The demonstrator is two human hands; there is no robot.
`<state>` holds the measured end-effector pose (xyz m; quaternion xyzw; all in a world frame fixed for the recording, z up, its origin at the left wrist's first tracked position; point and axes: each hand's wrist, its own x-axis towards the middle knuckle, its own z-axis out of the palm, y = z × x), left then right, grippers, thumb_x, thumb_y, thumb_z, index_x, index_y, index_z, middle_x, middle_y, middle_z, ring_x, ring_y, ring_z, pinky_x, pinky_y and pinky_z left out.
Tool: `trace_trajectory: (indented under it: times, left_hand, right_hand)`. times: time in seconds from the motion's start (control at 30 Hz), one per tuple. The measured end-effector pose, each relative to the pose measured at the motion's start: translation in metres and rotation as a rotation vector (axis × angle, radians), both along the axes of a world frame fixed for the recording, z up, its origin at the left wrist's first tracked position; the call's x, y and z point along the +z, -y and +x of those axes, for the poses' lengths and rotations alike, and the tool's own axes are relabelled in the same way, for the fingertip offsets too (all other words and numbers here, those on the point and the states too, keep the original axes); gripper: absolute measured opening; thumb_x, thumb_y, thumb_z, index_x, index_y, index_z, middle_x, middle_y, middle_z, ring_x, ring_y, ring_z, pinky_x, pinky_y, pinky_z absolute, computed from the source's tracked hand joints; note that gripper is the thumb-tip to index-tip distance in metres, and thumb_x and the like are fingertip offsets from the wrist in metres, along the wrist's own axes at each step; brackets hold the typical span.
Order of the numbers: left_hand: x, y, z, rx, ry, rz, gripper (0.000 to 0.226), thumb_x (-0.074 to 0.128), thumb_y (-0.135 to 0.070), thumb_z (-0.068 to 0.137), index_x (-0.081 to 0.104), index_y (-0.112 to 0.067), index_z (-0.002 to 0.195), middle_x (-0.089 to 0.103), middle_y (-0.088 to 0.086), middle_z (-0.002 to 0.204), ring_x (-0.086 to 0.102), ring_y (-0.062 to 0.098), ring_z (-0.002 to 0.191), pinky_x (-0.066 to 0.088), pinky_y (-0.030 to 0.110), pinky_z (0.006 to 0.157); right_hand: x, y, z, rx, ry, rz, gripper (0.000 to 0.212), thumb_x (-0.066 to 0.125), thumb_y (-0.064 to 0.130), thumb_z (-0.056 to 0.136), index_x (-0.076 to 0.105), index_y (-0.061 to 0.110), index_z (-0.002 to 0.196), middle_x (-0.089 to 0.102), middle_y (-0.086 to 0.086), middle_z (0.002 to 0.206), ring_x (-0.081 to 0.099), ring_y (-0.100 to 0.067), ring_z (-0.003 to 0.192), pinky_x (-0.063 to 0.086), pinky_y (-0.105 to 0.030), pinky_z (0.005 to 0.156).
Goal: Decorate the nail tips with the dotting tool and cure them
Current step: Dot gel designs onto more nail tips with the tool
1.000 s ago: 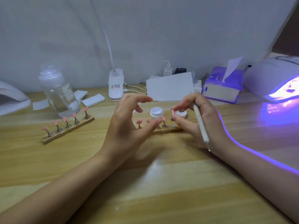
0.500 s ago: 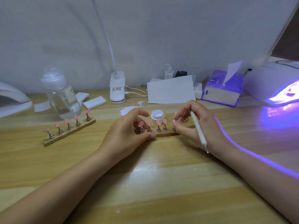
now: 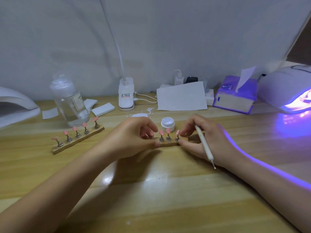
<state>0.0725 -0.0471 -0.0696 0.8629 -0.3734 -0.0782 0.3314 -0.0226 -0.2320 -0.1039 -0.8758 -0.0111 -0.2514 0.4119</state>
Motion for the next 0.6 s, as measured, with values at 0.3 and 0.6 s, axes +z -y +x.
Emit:
trace_trajectory:
  times: [0.3,0.6]
  left_hand:
    - [-0.01,0.021,-0.016,0.086,0.164,-0.101,0.013,0.069,-0.039,0.074,0.057,-0.037,0.069,0.057,-0.02,0.063,0.051,-0.003,0.064,0.042,0.023,0.064]
    - [-0.012,0.026,-0.019,0.098,0.234,-0.117,0.017,0.072,-0.029,0.073,0.056,-0.033,0.069,0.053,-0.018,0.063,0.051,-0.001,0.067,0.034,0.013,0.061]
  right_hand:
    - [0.003,-0.002,0.001,-0.011,0.003,-0.063,0.026,0.078,0.022,0.071,0.052,0.025,0.072,0.062,0.021,0.075,0.057,0.005,0.066,0.037,-0.002,0.057]
    - [0.004,-0.001,0.002,0.031,-0.022,-0.019,0.023,0.077,0.014,0.072,0.055,0.02,0.074,0.059,0.026,0.067,0.053,0.007,0.058,0.036,-0.002,0.055]
